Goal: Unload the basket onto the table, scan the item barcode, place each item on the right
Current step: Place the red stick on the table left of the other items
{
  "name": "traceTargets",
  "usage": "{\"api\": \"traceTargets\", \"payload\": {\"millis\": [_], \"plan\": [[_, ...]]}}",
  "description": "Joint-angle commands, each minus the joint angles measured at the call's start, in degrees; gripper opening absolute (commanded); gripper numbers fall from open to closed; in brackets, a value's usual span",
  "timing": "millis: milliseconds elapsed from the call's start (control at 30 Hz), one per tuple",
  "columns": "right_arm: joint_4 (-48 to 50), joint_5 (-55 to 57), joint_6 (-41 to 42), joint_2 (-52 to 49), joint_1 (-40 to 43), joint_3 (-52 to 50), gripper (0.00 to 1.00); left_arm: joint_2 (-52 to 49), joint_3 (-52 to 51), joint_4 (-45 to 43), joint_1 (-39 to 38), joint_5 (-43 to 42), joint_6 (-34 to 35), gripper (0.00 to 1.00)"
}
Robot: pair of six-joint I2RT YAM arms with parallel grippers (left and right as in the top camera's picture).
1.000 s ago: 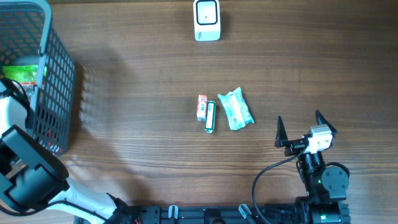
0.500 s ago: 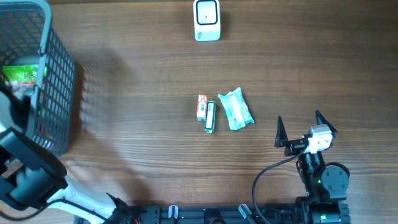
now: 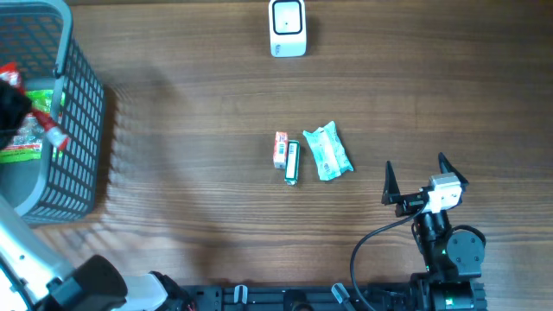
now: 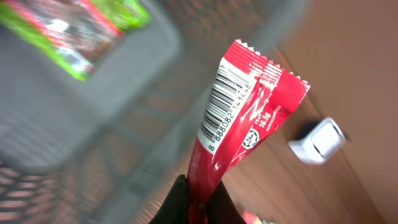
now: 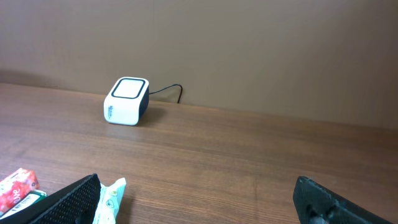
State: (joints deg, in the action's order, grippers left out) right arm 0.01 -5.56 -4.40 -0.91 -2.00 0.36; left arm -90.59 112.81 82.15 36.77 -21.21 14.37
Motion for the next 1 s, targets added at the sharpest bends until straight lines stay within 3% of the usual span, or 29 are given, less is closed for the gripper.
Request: {"api": "traceTargets", "payload": {"millis": [0,167,267,367,567,700,833,967], "plan": [[0.3,-0.1,0.0,0.1,-0.1,-0.1,1.0,2.1,0.8,1.5,-8.2,-5.1,-2.2,0.04],[0.3,-0.1,0.0,0.1,-0.1,-0.1,1.0,2.0,-0.9,2.1,-20.0,-1.7,-2.0,0.04],[0.3,-0.1,0.1,0.1,-0.1,-0.1,1.0,2.0,-7.5,1.2,-29.7,2.6,0.5,0.04],[0.3,-0.1,0.0,0.1,-0.1,-0.1,1.0,2.0,-19.0,-6.5,-39.6,6.6,5.8,0.04],[0.3,-0.1,0.0,0.1,-0.1,-0.1,1.0,-0.8,-45.1,-32.6,-56.3,12.6,17.4,0.04],[0.3,-0.1,0.0,0.1,-0.1,-0.1,1.0,-5.3,-51.7,-42.1,-62.8,16.9,20.7,0.05],[0.3,-0.1,0.1,0.1,-0.1,-0.1,1.0,-9.7,-51.9,-46.7,-66.0,20.7,21.1,0.13],[0.3,-0.1,0.1,0.1,-0.1,-0.1,1.0,-11.6,-51.9,-48.1,-66.1,21.4,21.1,0.14]]}}
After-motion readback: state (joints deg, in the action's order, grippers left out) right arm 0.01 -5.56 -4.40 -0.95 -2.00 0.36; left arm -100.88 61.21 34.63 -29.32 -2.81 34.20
